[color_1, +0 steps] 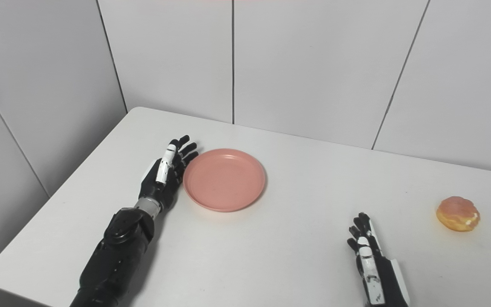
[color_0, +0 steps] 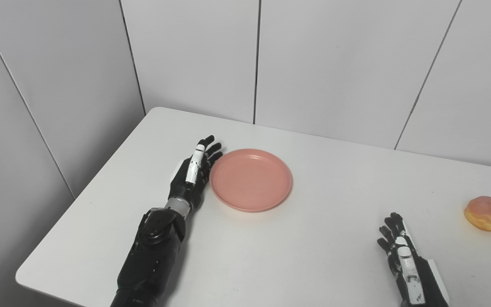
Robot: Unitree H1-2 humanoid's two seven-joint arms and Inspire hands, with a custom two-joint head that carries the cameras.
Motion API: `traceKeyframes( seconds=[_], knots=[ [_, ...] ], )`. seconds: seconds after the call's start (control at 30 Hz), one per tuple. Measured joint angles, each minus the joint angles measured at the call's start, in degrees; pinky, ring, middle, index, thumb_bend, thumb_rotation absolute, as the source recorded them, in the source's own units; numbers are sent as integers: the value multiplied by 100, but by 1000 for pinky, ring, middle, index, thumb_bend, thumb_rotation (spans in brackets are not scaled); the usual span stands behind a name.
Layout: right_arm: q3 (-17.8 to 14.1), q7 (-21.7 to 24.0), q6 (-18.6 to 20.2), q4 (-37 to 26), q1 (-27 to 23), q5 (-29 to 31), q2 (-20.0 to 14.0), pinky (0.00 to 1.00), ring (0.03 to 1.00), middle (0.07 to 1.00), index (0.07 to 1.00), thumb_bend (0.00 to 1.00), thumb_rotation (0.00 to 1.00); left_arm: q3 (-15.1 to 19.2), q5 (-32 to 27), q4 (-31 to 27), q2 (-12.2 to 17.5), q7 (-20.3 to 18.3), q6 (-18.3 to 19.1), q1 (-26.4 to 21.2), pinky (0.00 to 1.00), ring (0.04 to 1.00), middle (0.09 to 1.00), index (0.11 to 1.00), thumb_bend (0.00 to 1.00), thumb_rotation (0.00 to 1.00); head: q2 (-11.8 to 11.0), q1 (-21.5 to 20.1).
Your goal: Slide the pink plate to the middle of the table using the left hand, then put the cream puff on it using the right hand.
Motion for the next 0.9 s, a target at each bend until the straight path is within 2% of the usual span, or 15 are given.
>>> traceKeyframes(
  seconds=[0.07,0.17,0.43,0.7,0.9],
  knots=[
    [9,-20,0,0,-6,-14,30,967,973,981,987,225,1000,-92,12,-83,-181,-114,40,19,940,925,920,912,422,1000,18,-53],
    [28,-40,0,0,-19,-49,77,963,970,978,984,225,1000,-151,9,-192,-302,-240,203,38,945,930,926,915,417,1000,44,-167],
    [37,-106,1,-17,-10,-102,109,958,963,975,981,234,1000,-159,11,-610,-381,-343,507,255,944,932,937,930,397,1000,141,-396],
    [56,-204,9,-66,0,-215,170,953,958,971,976,241,1000,-353,46,-1081,-562,-378,890,482,957,937,938,933,406,1000,246,-677],
    [77,-271,59,-130,11,-260,219,951,955,966,972,256,1000,-426,43,-1340,-578,-416,1047,626,953,932,935,930,406,1000,316,-870]
  ],
)
